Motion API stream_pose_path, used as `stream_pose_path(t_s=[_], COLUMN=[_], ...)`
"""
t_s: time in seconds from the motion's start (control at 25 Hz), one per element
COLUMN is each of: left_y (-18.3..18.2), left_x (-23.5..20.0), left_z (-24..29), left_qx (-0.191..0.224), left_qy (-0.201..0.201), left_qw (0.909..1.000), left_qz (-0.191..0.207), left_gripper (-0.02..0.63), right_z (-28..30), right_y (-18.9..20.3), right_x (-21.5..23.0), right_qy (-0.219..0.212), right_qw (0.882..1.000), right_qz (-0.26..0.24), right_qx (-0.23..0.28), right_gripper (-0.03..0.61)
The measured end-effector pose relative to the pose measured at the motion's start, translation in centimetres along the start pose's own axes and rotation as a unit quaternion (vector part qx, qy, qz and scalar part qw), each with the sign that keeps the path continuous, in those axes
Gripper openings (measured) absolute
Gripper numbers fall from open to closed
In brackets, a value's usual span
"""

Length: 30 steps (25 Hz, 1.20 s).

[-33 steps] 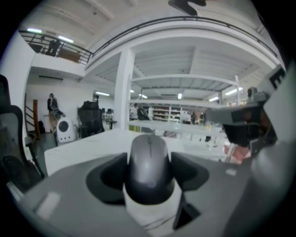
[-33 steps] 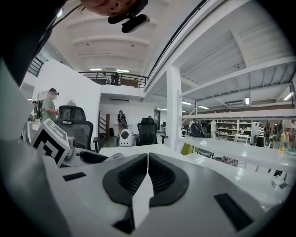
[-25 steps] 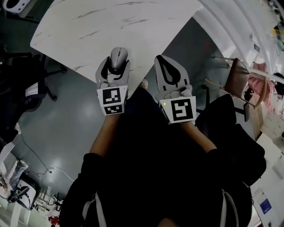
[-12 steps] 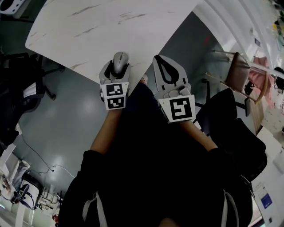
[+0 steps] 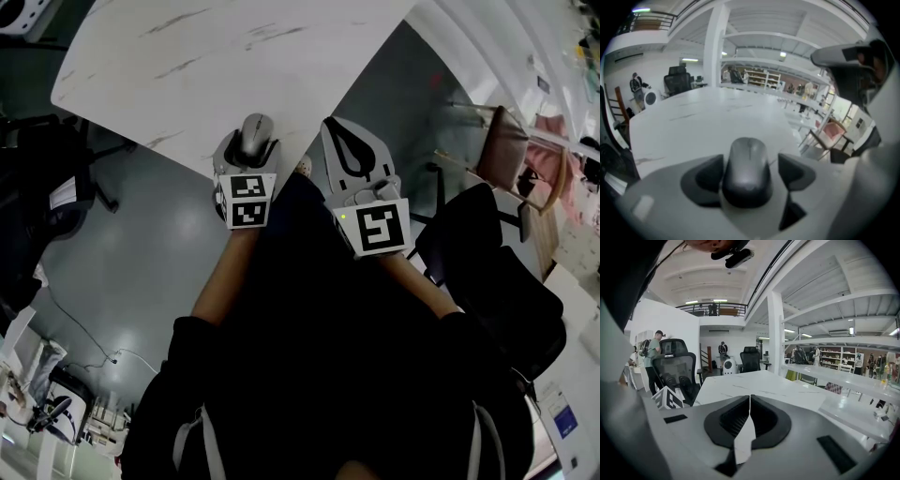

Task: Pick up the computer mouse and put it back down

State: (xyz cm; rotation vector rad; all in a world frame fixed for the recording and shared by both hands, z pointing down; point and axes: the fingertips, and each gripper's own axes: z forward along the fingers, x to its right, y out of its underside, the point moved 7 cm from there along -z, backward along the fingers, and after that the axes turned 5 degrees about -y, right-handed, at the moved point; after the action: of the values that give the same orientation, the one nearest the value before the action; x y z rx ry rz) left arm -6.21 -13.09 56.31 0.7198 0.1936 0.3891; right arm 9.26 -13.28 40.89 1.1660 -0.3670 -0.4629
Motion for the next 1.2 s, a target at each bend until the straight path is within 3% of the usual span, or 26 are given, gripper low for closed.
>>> stream_pose_path(t_s=[0.04,0.24,0.44,0.64,0.92,1.2], left_y=[-0.1,-2.5,-6.9,-10.8,-16.6,-20.5], left_x=[0.0,-0.6,-0.8,-0.5,0.0,1.7], left_z=[-0.1,-2.4,-6.9,-11.2,-16.5,-21.3], left_qx=[0.003,0.066,0.174,0.244,0.331,0.384], left_qy=[-0.001,-0.02,-0.04,-0.043,-0.033,-0.033], left_qw=[1.0,0.9976,0.9836,0.9686,0.9424,0.9219], left_qz=[-0.001,0.011,0.026,0.026,0.038,0.043], left_gripper=[0.387,0.371,0.166,0.046,0.008,0.008], right_z=[0.0,-0.2,-0.5,-1.4,-2.9,-5.8], right_y=[0.1,-0.3,-1.8,-4.8,-8.7,-12.4], right_x=[0.0,0.0,-0.2,-0.4,0.1,0.9], right_qy=[0.0,-0.001,-0.003,0.011,0.021,0.037], right_qw=[1.0,1.0,0.999,0.997,0.989,0.981], right_qz=[0.0,-0.002,-0.013,-0.023,-0.049,-0.053], right_qx=[0.0,0.01,0.035,0.066,0.138,0.185], right_gripper=[0.02,0.021,0.02,0.021,0.02,0.02])
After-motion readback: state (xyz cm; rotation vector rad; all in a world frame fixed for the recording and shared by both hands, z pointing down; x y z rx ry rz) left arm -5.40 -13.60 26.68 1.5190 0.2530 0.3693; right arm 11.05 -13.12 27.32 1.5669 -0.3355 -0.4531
